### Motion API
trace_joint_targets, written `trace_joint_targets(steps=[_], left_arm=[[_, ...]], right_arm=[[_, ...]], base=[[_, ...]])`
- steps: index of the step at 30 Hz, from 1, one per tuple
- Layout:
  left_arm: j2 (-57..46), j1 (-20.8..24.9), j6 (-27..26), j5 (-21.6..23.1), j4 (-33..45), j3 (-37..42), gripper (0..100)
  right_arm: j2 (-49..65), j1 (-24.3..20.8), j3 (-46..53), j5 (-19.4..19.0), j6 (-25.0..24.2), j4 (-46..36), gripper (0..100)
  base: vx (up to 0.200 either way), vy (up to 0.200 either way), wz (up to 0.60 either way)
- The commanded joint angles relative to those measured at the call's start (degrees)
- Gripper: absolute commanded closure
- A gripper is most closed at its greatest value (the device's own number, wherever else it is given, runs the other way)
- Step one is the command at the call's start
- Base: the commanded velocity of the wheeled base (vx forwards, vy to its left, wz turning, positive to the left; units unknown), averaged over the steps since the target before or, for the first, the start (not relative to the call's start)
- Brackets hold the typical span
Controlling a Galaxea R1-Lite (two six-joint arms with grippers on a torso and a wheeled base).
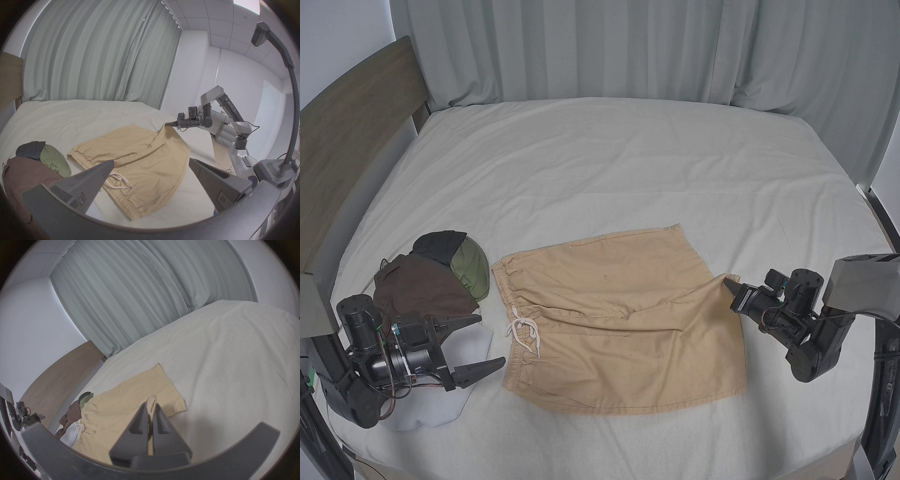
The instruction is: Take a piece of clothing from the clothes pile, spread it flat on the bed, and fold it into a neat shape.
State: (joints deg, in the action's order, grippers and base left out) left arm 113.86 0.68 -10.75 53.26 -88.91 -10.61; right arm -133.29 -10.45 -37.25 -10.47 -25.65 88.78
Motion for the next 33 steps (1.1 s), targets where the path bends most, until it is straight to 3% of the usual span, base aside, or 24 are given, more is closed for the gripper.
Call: trace_joint_targets(steps=[1, 3, 4, 13, 25, 30, 33], left_arm=[[0.84, -0.16, 0.03, 0.0, -0.04, -0.03, 0], [0.93, -0.16, 0.03, 0.0, -0.04, -0.03, 0], [0.93, -0.16, 0.03, 0.0, -0.04, -0.12, 0], [0.93, -0.16, 0.03, 0.0, -0.04, -0.29, 0], [1.72, -0.24, 0.03, 0.0, -0.04, 0.41, 0], [3.03, -0.59, 0.12, 0.09, -0.04, 0.94, 0], [3.91, -0.86, 0.12, 0.0, -0.04, 0.94, 0]], right_arm=[[2.95, -0.28, 1.48, -0.08, -0.02, -0.1, 100], [2.25, -0.28, 2.01, -0.25, -0.02, -0.1, 100], [1.54, -0.19, 1.92, -0.25, -0.02, -0.1, 0], [-0.13, 0.16, 1.04, -0.08, 0.07, -0.01, 0], [6.91, -5.37, 7.11, -0.51, 0.07, -0.01, 0], [11.21, -8.45, 13.88, -5.79, 0.25, -0.1, 0], [12.18, -9.59, 15.63, -6.49, 0.25, -0.1, 0]], base=[[0.0, 0.0, 0.0], [0.0, 0.0, 0.0], [0.0, 0.0, 0.0], [0.0, 0.0, 0.0], [0.0, 0.0, 0.0], [0.0, 0.0, 0.0], [0.0, 0.0, 0.0]])
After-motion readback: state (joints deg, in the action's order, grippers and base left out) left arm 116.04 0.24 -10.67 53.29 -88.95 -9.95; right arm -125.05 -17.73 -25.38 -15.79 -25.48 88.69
